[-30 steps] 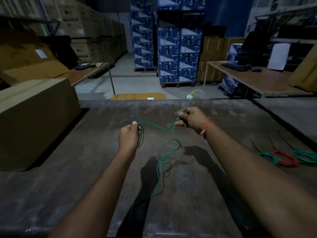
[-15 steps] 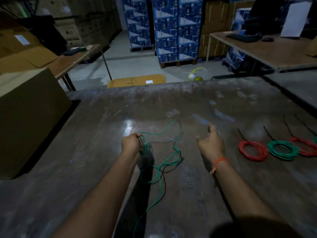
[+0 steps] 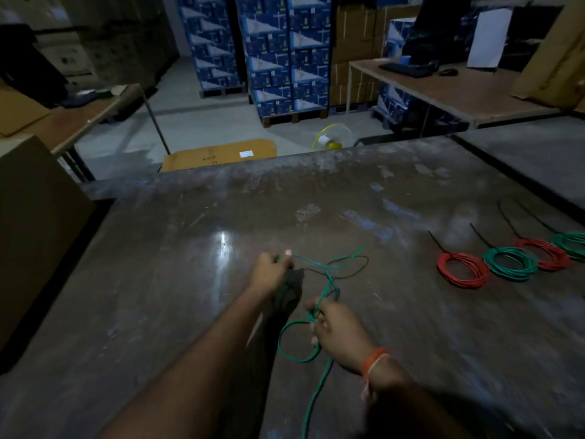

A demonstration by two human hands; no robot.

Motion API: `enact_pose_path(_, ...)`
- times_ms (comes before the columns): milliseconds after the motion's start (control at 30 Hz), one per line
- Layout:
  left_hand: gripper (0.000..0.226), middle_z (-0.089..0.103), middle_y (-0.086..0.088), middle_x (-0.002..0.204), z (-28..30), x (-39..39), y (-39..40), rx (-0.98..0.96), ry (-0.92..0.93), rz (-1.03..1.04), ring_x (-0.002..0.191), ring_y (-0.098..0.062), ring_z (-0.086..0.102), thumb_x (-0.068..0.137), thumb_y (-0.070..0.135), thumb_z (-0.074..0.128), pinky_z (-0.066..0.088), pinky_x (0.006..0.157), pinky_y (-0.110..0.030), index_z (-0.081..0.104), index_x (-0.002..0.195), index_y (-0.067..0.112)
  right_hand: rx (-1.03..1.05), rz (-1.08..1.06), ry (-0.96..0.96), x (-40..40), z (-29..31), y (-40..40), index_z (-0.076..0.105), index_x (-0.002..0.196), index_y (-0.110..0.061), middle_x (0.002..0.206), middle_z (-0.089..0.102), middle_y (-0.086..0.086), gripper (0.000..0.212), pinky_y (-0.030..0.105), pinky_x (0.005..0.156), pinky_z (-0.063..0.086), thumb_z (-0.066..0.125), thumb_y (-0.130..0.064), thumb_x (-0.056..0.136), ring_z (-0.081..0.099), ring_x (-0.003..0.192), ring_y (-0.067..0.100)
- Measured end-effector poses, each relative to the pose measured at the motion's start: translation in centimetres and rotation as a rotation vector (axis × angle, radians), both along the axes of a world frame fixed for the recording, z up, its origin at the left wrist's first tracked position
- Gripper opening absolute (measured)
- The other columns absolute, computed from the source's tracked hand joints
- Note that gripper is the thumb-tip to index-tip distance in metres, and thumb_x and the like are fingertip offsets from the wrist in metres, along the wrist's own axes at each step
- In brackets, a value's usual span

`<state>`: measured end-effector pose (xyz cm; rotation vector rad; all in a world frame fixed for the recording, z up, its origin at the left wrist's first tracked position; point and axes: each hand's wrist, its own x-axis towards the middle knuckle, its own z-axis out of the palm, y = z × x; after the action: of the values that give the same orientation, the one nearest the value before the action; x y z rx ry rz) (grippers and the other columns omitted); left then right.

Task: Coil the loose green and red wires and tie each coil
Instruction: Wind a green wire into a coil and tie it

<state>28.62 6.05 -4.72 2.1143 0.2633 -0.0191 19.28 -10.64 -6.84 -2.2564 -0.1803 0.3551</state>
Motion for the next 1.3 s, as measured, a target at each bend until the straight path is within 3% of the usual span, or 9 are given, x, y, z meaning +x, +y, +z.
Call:
enact_pose_path(167,0.064,0.039,0.003,0.045,1.8,-0.5,-1.0,-0.277,0.294,-0.211,0.041,-0.012,0.031,0.09,0.052,0.069,0.021,0.044,-0.022,0.058,0.041,0.013,0.389,0.138,0.039,0.5,1.9,-0.1,0.06,0.117,-0.021,0.097,0.072,0.006,0.034,0.014,0.068,0.048,0.047,0.005,0.1,0.067,0.081,0.004)
enact_pose_path(333,0.053,0.038,0.005,0.039,1.6,0.4,-0.6,-0.37,0.527,-0.273,0.029,-0.006,0.029,0.095,0.024,0.066,0.02,0.035,-0.014,0.062,0.043,0.013,0.482,0.198,0.017,0.9,2.1,-0.3,0.058,0.118,-0.001,0.107,0.075,0.007,0.022,0.033,0.09,0.055,0.046,0.007,0.101,0.071,0.103,0.014)
enact_pose_path(433,0.043,0.032,0.005,0.04,0.6,1.2,-0.2,-0.447,0.465,-0.23,0.029,-0.005,0.023,0.096,0.02,0.064,0.015,0.035,-0.012,0.049,0.056,0.017,0.452,0.091,-0.009,1.3,2.9,-0.9,0.058,0.108,-0.003,0.091,0.076,0.007,0.012,0.028,0.077,0.055,0.057,0.003,0.098,0.072,0.087,0.012)
enact_pose_path(533,0.039,0.03,0.002,0.042,-0.1,1.6,-0.2,-0.495,0.296,-0.094,0.028,-0.006,0.022,0.098,0.016,0.062,0.016,0.038,-0.009,0.045,0.063,0.015,0.247,-0.151,-0.157,1.7,3.5,-1.7,0.062,0.085,-0.013,0.066,0.072,0.01,0.013,0.04,0.059,0.055,0.067,0.0,0.085,0.068,0.058,0.014)
enact_pose_path(633,0.036,0.042,-0.003,0.044,-0.9,2.4,0.1,-0.503,0.161,0.116,0.026,-0.006,0.029,0.099,0.018,0.062,0.021,0.035,-0.009,0.055,0.065,0.008,0.225,-0.358,-0.209,2.4,4.5,-2.5,0.064,0.082,-0.013,0.057,0.064,0.006,0.014,0.029,0.048,0.051,0.06,0.001,0.083,0.068,0.05,0.017)
enact_pose_path(833,0.035,0.061,-0.01,0.061,-1.3,3.9,1.2,-0.274,0.012,0.337,0.067,-0.019,0.058,0.093,0.032,0.07,0.041,0.062,-0.032,0.069,0.065,0.012,0.406,-0.537,-0.181,7.2,2.5,-5.4,0.075,0.08,-0.025,0.061,0.069,-0.002,0.029,0.039,0.061,0.048,0.054,-0.037,0.064,0.059,0.058,0.015)
enact_pose_path(1033,0.042,0.071,-0.025,0.09,-0.4,4.5,3.4,-0.178,-0.011,0.532,0.089,-0.041,0.066,0.096,0.037,0.064,0.048,0.074,-0.04,0.069,0.083,-0.002,0.364,-0.709,-0.136,8.5,-2.7,-8.9,0.07,0.081,-0.041,0.066,0.07,0.002,0.028,0.047,0.064,0.053,0.05,-0.042,0.061,0.065,0.066,0.029)
enact_pose_path(1167,0.044,0.071,-0.025,0.095,-0.2,4.7,3.8,-0.162,-0.029,0.586,0.094,-0.042,0.066,0.096,0.038,0.063,0.05,0.081,-0.042,0.068,0.088,-0.004,0.333,-0.658,0.059,6.3,-0.4,-7.6,0.067,0.068,-0.012,0.06,0.063,0.014,0.02,0.039,0.057,0.045,0.052,-0.007,0.08,0.054,0.05,0.025)
enact_pose_path(1300,0.044,0.071,-0.026,0.099,-0.1,5.1,2.5,-0.157,-0.037,0.58,0.097,-0.044,0.065,0.098,0.038,0.06,0.052,0.085,-0.044,0.067,0.088,-0.004,0.367,-0.336,0.278,4.9,2.6,-5.2,0.061,0.086,-0.002,0.066,0.059,0.018,0.019,0.027,0.05,0.043,0.047,0.011,0.086,0.051,0.046,0.019)
